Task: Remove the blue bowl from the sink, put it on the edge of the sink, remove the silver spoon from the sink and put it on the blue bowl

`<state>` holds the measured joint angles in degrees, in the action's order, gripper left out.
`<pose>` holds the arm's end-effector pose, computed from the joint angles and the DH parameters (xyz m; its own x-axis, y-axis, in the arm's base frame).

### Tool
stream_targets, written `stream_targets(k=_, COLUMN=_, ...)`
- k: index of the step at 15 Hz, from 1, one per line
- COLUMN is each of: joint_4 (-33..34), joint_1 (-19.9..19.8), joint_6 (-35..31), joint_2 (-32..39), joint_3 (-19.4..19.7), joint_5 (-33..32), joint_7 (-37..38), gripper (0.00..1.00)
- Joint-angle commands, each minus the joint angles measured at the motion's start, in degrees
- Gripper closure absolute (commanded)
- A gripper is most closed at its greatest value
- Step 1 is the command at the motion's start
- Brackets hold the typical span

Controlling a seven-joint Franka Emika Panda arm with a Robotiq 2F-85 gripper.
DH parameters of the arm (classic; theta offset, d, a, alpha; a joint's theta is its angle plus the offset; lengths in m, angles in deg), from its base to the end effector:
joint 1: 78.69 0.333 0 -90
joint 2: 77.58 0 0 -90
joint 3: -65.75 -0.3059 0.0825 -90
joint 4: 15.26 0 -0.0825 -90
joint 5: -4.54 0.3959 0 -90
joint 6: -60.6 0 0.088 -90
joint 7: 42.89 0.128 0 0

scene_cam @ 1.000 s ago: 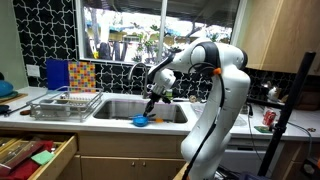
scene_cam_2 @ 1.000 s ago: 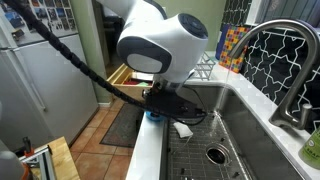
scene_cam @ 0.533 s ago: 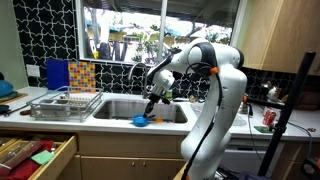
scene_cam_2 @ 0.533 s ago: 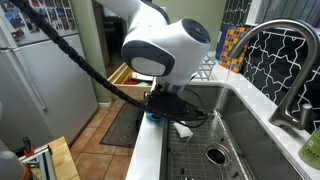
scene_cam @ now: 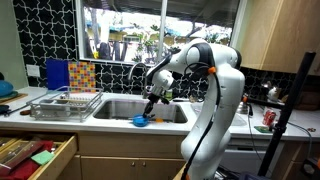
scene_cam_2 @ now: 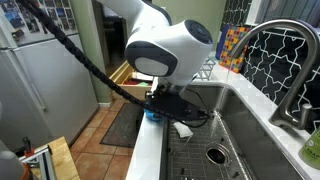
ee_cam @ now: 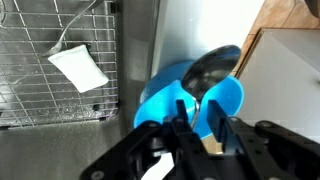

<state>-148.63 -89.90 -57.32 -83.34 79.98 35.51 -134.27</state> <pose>0.4557 -0.1752 0.3359 0.6296 0.6450 0.4331 0.7678 -0.6019 -0.2196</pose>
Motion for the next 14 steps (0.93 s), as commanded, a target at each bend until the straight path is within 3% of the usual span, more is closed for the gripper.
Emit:
stream_targets(k=1, joint_4=0.5, joint_1=0.3, joint_6=-0.5, joint_2=1.2, joint_3=0.0, joint_5=1.0, joint_7=-0.2, gripper=0.5)
stream_targets(k=3, joint_4=0.5, joint_1=0.2, joint_6=-0.5, joint_2=1.0, joint_3=0.0, joint_5=1.3, joint_7=-0.4, gripper=0.4)
stream_targets(k=4, joint_4=0.4, joint_1=0.2, joint_6=-0.3, joint_2=0.6, joint_3=0.0, joint_5=1.3, joint_7=-0.5, gripper=0.29)
stream_targets(k=8, joint_4=-0.1, joint_1=0.1, joint_6=1.0, joint_2=-2.7, joint_3=-0.4, joint_5=-1.7, joint_7=1.5, gripper=0.0)
stream_targets(k=14, joint_4=3.7, joint_1=0.0, joint_6=5.9, joint_2=-7.6, joint_3=-0.9, joint_5=-15.1, joint_7=12.1, gripper=0.0)
